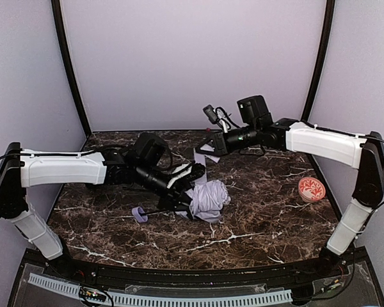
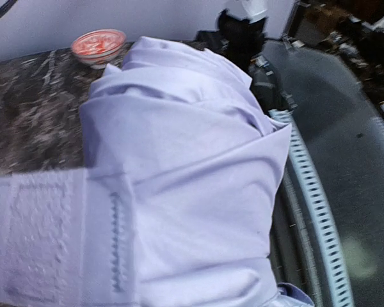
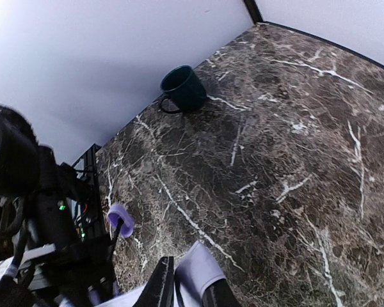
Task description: Put away the umbrella
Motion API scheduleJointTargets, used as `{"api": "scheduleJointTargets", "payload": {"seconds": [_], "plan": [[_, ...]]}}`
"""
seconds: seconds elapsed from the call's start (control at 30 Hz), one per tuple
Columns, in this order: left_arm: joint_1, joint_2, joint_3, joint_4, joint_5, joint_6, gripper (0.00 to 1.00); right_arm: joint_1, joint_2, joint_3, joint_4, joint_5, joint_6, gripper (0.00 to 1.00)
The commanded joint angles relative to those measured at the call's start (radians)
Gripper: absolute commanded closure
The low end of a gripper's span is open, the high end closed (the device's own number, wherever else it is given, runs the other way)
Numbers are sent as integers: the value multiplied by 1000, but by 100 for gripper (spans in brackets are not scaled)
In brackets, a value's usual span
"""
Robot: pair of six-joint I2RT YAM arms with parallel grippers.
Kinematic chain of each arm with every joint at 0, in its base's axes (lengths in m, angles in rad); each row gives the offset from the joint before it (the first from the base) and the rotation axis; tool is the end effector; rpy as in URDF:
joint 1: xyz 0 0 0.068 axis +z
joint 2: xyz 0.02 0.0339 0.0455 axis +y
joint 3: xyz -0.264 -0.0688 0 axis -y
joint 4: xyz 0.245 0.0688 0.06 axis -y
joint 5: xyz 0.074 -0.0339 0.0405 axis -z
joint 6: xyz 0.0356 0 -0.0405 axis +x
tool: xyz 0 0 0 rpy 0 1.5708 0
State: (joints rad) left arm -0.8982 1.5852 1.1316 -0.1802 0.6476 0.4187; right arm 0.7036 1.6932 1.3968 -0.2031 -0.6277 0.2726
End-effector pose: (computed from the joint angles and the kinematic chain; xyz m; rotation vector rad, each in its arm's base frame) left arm 0.2030 -0.2894 0.2634 1.6363 1.5064 -0.9784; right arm 0.2872 0.2711 0.3121 -0.8710 2.0272 1.2241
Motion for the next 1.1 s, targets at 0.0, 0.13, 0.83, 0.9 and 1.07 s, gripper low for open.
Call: {"api": "scheduleJointTargets", "payload": {"seconds": [0.0, 0.13, 0.83, 0.9, 1.07], "plan": [[-33, 7, -45, 118, 464, -261, 100, -53, 23, -73, -39, -50, -92, 77], [-25, 12, -82, 178, 515, -348, 100, -56, -17, -230, -32, -73, -141, 68], [7, 147, 146, -138, 617, -223, 100, -41, -413, -799, 593, -93, -371, 28], [7, 159, 194, -209, 601, -184, 100, -1, -391, -804, 653, -93, -371, 28], [7, 171, 284, -302, 565, -132, 100, 39, -293, -768, 736, -93, -371, 28]]}}
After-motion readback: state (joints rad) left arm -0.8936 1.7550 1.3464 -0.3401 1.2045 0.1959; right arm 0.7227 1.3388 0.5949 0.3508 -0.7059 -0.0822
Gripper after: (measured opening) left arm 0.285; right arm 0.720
